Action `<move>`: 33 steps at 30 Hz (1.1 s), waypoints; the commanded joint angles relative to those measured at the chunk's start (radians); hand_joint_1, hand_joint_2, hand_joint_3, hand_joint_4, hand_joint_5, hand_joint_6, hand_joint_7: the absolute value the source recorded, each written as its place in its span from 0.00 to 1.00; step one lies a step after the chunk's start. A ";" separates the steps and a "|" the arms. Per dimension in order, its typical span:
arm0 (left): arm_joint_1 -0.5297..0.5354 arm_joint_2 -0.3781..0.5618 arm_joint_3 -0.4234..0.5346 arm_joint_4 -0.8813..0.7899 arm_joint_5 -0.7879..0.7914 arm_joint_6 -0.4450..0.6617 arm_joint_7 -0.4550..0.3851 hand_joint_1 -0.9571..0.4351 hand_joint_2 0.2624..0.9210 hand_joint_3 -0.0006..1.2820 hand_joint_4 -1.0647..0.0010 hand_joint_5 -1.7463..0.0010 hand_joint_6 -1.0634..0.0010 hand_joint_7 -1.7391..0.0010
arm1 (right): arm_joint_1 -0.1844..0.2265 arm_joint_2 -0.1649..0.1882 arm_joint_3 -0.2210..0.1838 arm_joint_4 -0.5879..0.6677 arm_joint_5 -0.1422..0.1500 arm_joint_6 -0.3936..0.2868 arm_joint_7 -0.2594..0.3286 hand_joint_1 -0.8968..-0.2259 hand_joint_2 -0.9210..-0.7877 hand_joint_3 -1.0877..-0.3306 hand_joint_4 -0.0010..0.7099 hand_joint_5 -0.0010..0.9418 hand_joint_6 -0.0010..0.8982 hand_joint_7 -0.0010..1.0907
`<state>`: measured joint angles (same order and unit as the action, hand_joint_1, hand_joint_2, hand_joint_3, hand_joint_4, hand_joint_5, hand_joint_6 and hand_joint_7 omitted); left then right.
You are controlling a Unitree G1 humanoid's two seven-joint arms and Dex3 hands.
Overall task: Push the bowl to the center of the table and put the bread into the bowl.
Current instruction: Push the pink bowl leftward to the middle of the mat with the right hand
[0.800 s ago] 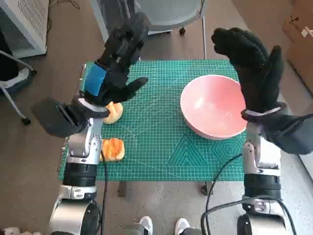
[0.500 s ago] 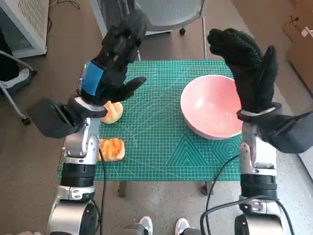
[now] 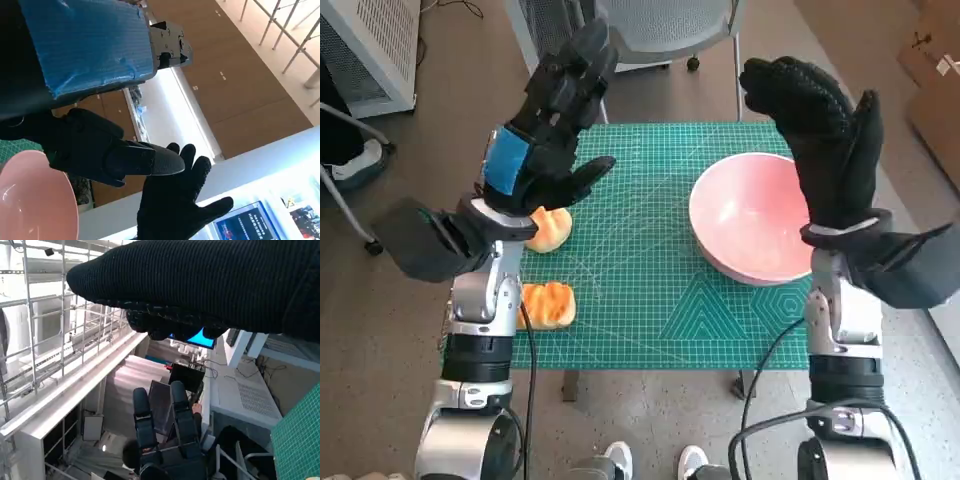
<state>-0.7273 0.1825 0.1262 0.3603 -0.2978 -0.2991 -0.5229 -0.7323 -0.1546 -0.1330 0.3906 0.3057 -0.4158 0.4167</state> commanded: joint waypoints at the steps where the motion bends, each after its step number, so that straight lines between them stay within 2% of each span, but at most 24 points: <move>1: 0.013 0.003 -0.001 -0.025 0.002 0.001 0.005 0.24 0.98 0.22 1.00 1.00 1.00 0.82 | 0.009 -0.005 0.003 0.005 -0.012 0.015 0.004 0.35 0.00 0.66 0.49 0.01 0.52 0.02; 21: 0.015 -0.005 -0.003 -0.009 0.008 -0.009 0.011 0.24 0.97 0.23 1.00 1.00 1.00 0.82 | 0.016 -0.031 -0.009 0.013 -0.012 0.001 0.027 0.35 0.00 0.66 0.48 0.00 0.50 0.01; 33: 0.026 -0.008 -0.004 -0.020 0.008 -0.007 0.017 0.24 0.97 0.23 1.00 1.00 1.00 0.82 | 0.019 -0.121 -0.082 0.062 0.005 -0.035 0.036 0.36 0.00 0.63 0.46 0.00 0.48 0.00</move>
<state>-0.7182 0.1786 0.1248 0.3526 -0.2923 -0.2996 -0.5115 -0.7322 -0.2495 -0.1929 0.4265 0.3104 -0.4458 0.4449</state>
